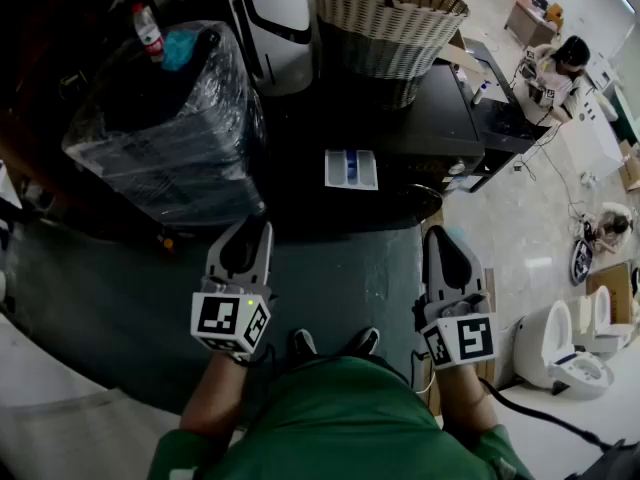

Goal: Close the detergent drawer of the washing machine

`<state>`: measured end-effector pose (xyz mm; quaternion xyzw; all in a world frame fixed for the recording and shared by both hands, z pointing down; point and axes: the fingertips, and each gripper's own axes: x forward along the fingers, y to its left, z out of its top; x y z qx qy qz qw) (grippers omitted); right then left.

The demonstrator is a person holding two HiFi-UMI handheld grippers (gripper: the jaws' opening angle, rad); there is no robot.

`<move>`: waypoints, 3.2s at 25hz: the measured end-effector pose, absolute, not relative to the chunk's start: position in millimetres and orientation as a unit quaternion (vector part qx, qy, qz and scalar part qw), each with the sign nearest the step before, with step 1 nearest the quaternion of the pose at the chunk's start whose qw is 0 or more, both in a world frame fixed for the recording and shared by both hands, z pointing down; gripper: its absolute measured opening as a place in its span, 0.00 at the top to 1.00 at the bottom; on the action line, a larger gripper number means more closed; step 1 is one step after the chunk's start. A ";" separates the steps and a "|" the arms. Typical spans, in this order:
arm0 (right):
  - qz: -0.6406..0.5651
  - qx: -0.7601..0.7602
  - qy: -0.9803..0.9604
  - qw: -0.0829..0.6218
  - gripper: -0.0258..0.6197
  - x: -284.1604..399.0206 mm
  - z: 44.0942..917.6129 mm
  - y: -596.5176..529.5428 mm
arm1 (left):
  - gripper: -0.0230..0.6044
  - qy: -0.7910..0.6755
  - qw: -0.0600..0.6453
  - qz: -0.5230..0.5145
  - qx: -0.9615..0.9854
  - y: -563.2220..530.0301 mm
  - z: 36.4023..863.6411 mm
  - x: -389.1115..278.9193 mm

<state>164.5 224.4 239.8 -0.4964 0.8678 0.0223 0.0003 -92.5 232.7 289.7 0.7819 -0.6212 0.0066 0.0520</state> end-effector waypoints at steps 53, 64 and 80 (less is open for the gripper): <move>-0.103 -0.431 0.896 0.004 0.92 97.8 327.0 15.2 | 0.80 -0.644 0.105 0.074 0.754 77.7 339.8 -133.2; -0.147 -0.464 0.872 -0.055 0.92 131.6 390.5 -25.9 | 0.80 -0.607 0.159 0.125 0.769 20.3 403.9 -105.8; -0.196 -0.505 0.813 -0.215 0.92 86.5 512.1 -13.0 | 0.80 -0.476 0.223 0.181 0.831 -60.8 491.6 -126.4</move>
